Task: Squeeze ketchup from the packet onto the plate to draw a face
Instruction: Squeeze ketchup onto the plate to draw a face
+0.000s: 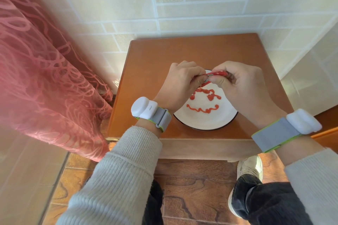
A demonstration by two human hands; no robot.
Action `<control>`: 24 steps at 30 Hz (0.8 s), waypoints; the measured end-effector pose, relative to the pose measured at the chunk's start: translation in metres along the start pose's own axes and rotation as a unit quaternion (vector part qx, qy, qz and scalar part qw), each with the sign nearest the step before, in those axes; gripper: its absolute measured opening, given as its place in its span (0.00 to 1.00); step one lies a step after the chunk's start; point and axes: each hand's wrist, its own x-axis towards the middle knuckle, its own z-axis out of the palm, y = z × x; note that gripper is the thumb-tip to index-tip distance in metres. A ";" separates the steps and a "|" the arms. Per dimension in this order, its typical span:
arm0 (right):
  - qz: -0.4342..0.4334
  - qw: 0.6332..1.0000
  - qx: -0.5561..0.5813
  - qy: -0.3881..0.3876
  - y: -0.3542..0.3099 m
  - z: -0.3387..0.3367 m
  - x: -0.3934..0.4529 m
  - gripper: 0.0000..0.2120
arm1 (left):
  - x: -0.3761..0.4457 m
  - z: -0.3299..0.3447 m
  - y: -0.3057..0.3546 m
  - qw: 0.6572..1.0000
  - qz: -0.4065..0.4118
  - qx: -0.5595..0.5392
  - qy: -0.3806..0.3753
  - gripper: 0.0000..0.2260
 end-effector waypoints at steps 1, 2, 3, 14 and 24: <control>-0.006 1.000 -0.005 0.005 0.000 0.000 0.000 0.03 | 0.000 0.000 0.000 1.000 -0.002 -0.006 0.002 0.06; -0.011 1.000 -0.011 0.011 0.001 0.000 -0.001 0.03 | 0.000 0.000 0.000 1.000 -0.007 -0.014 0.002 0.06; -0.013 1.000 -0.018 0.019 0.001 0.000 -0.001 0.03 | 0.000 0.001 0.000 1.000 -0.014 -0.019 0.000 0.05; -0.010 0.999 -0.048 -0.012 0.001 -0.003 0.001 0.02 | -0.001 0.001 -0.004 0.998 -0.028 -0.033 -0.045 0.04; -0.023 0.998 -0.029 -0.042 0.005 0.002 0.000 0.04 | -0.002 0.003 -0.004 0.997 -0.027 -0.038 -0.054 0.04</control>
